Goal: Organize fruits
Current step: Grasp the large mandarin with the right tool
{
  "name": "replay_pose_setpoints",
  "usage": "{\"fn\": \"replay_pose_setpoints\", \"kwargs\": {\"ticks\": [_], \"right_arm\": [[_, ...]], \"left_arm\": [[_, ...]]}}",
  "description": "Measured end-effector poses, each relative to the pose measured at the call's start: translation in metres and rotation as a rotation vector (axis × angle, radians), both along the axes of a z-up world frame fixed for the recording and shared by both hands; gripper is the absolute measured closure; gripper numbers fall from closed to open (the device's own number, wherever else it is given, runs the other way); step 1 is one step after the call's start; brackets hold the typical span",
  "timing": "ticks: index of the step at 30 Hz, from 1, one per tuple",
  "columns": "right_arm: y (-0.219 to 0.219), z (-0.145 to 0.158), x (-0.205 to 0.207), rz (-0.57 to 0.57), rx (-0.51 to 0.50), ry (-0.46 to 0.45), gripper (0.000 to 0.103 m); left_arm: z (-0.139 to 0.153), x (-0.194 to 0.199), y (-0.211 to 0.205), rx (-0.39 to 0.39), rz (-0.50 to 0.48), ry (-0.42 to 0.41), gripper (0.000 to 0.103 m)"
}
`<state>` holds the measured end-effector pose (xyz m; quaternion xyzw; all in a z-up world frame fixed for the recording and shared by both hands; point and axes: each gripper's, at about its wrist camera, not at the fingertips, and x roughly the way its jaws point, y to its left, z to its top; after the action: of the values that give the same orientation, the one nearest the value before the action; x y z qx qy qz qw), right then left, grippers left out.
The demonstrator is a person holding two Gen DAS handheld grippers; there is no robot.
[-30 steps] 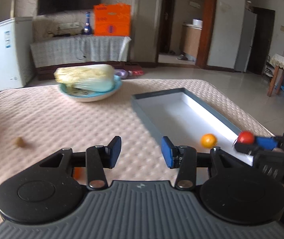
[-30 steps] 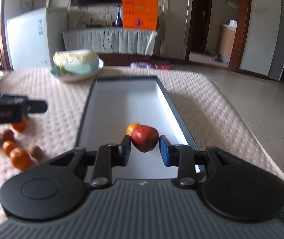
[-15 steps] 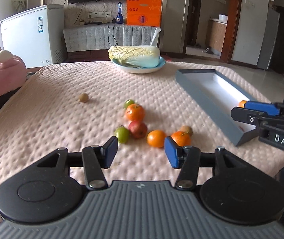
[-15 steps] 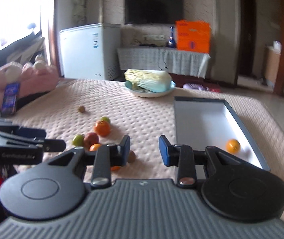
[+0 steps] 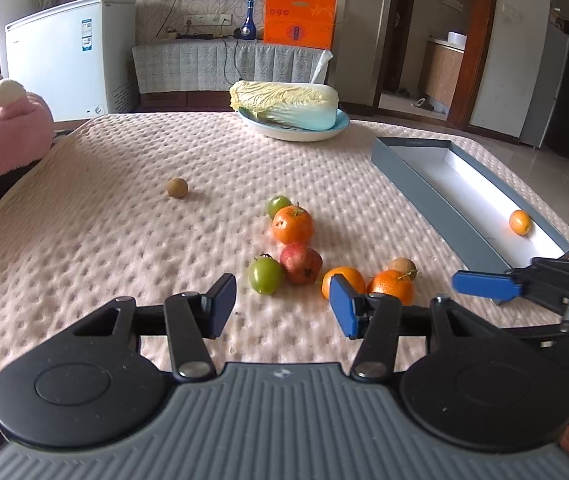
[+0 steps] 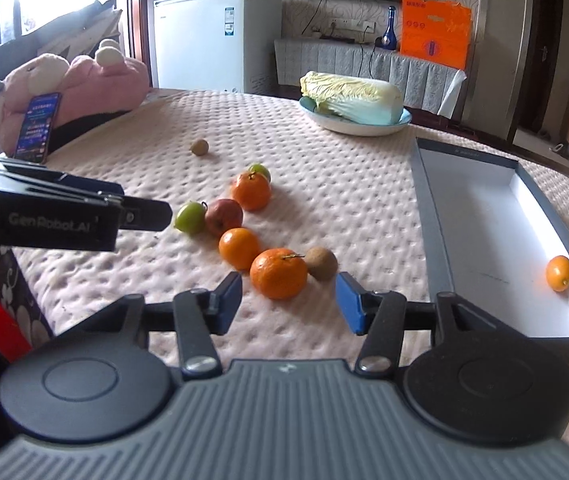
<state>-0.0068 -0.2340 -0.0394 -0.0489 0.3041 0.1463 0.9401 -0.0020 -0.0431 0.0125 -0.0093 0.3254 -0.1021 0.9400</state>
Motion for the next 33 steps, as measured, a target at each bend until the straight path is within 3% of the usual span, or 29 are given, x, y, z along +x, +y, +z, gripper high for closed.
{"fn": "replay_pose_setpoints", "kwargs": {"ticks": [21,22,23,33], "right_arm": [[0.024,-0.023,0.038,-0.071,-0.032,0.068,0.05],[0.024,-0.024,0.038,-0.067,-0.034,0.068,0.052],[0.024,-0.024,0.038,-0.059,-0.032,0.069,0.061],[0.008,-0.008,0.027,-0.032,0.018,0.063,0.063]], "left_arm": [[-0.019,0.009,0.005,0.029,-0.032,0.018,0.045],[-0.02,0.01,0.004,0.032,-0.035,0.019,0.045],[-0.021,0.01,0.003,0.037,-0.037,0.019,0.045],[-0.03,0.017,-0.001,0.05,-0.018,0.025,0.045]]}}
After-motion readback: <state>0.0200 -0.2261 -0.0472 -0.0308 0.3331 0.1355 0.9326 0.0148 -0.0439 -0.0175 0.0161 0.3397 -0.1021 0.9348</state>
